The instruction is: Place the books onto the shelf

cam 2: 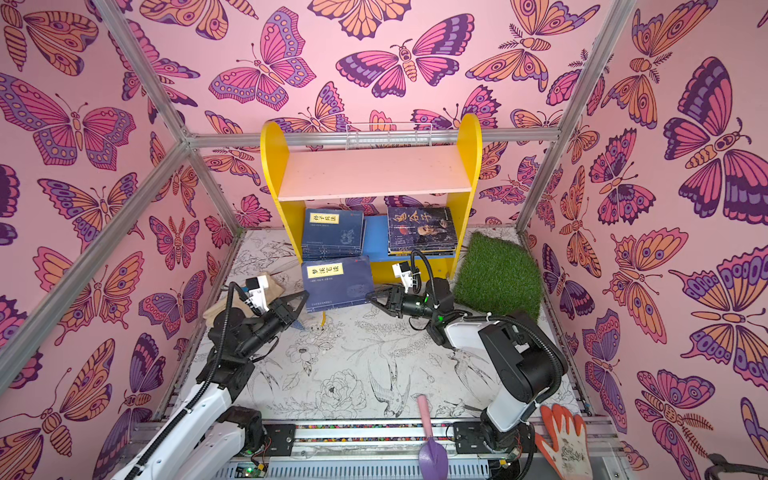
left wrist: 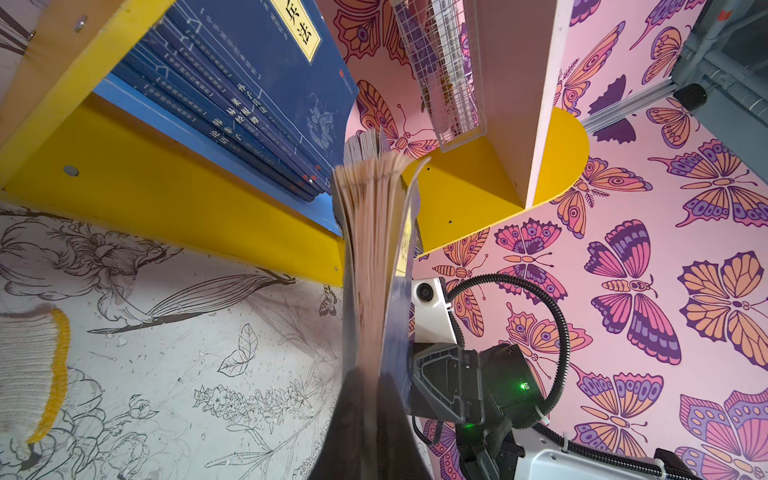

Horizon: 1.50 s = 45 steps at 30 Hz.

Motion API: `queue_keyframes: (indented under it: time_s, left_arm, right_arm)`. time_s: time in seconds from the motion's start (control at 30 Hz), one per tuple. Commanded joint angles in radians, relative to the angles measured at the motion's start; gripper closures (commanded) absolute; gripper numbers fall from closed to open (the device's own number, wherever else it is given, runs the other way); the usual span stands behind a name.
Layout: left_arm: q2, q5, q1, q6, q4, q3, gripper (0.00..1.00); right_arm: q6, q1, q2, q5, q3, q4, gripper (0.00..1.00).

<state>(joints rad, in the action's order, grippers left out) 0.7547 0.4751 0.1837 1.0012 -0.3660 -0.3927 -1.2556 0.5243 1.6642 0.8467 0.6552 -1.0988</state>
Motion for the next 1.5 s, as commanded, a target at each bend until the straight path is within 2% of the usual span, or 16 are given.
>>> queue_keyframes:
  time_s: [0.0,0.17,0.2,0.27,0.3,0.33,0.37,0.5,0.7,0.87,1.13,1.47]
  left_arm:
    - [-0.001,0.011,0.004,-0.027,-0.051,-0.014,1.0]
    - [-0.006,-0.034,0.004,-0.028,0.023,-0.017,0.98]
    - [-0.011,-0.054,0.004,-0.025,0.054,-0.019,0.88]
    - [-0.02,-0.116,0.003,-0.015,0.13,-0.02,0.46]
    - [-0.027,-0.158,0.004,-0.009,0.178,-0.017,0.3]
    - [-0.034,-0.206,0.002,-0.004,0.239,-0.018,0.23]
    - [-0.04,-0.249,0.003,0.004,0.296,-0.02,0.21]
    - [-0.06,-0.365,0.001,0.021,0.471,-0.01,0.2]
    - [-0.091,-0.365,-0.001,0.043,0.509,0.029,0.21]
    - [-0.113,-0.364,-0.001,0.056,0.508,0.046,0.21]
    - [-0.117,-0.348,-0.002,0.021,0.531,0.023,0.21]
    - [-0.129,-0.339,-0.004,0.008,0.558,0.022,0.21]
  right_arm:
    - [-0.023,0.008,-0.006,0.008,0.012,-0.064,0.84]
    - [0.033,0.008,-0.049,-0.038,0.026,0.034,0.95]
    - [0.045,0.008,-0.057,-0.047,0.031,0.05,0.96]
    - [0.069,0.006,-0.076,-0.059,0.05,0.087,0.98]
    - [0.079,0.005,-0.084,-0.065,0.064,0.105,0.98]
    - [0.089,0.003,-0.086,-0.071,0.08,0.125,0.99]
    - [0.096,0.002,-0.085,-0.076,0.097,0.143,0.99]
    - [0.174,-0.001,-0.132,-0.097,0.191,0.279,0.99]
    - [0.268,-0.01,-0.099,-0.153,0.355,0.447,0.99]
    - [0.274,-0.015,0.03,-0.231,0.503,0.519,0.99]
    - [0.264,-0.015,0.225,-0.292,0.752,0.56,0.98]
    - [0.236,-0.015,0.362,-0.307,0.905,0.611,0.97]
